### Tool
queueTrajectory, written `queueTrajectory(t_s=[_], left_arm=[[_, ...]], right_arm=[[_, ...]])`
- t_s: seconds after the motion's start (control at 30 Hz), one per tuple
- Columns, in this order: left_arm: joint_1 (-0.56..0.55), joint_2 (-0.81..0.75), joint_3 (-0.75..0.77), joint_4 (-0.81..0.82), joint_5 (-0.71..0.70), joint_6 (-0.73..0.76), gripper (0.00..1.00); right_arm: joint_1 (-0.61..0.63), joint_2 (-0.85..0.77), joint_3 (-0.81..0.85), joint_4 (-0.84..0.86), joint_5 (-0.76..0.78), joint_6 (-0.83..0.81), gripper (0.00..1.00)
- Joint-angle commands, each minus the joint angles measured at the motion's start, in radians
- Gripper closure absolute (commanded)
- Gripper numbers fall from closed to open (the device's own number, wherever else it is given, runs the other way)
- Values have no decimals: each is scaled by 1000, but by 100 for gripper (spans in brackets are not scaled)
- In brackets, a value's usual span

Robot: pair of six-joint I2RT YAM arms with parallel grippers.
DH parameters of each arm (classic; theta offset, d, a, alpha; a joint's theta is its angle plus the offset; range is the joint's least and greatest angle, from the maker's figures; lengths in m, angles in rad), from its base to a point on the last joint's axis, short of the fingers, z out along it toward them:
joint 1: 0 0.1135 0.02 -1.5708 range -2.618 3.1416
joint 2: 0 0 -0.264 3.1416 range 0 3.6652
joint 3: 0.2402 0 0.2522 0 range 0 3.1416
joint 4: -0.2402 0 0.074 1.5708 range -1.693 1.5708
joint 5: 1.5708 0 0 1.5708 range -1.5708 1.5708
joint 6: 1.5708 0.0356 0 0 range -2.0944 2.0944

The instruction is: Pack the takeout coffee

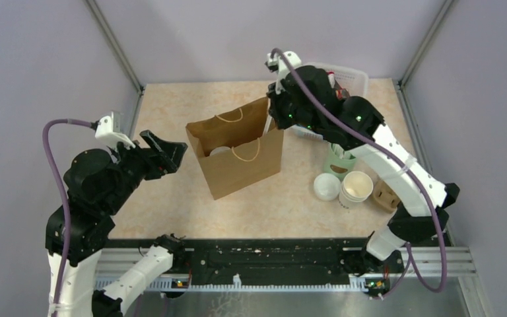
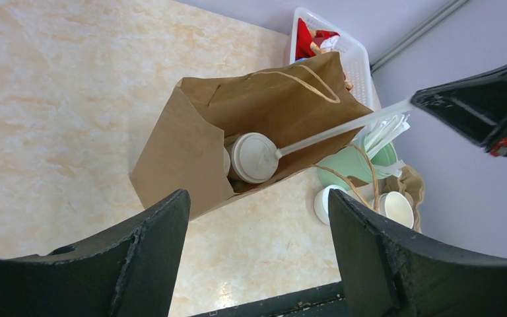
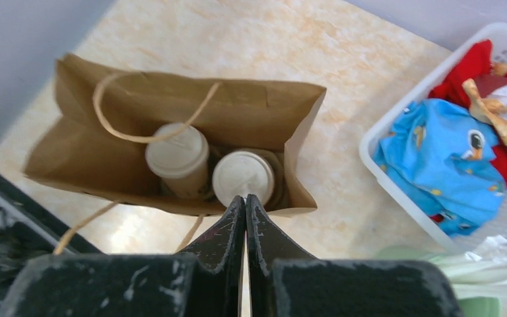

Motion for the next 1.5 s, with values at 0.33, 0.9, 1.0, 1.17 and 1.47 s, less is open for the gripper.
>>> queueTrajectory(t_s=[0.33,0.9,1.0,1.17,1.47], left_arm=[[0,26,13,46,3,21,17],[0,56,-3,90,49,24,17],[0,53,-14,88,58,19,17],[0,42,-32,97,67,0,17],[2,30,14,45,46,-12,18]], right_arm=[[-12,-12,93,-303,135,47,33],[-320,-348,-437,-306,-70,190,39],[-317,-345,-511,-382,-6,152,40],[-320,-358,-617,-262,90,100,37],[-370,-253,-626,-128,130,93,50]])
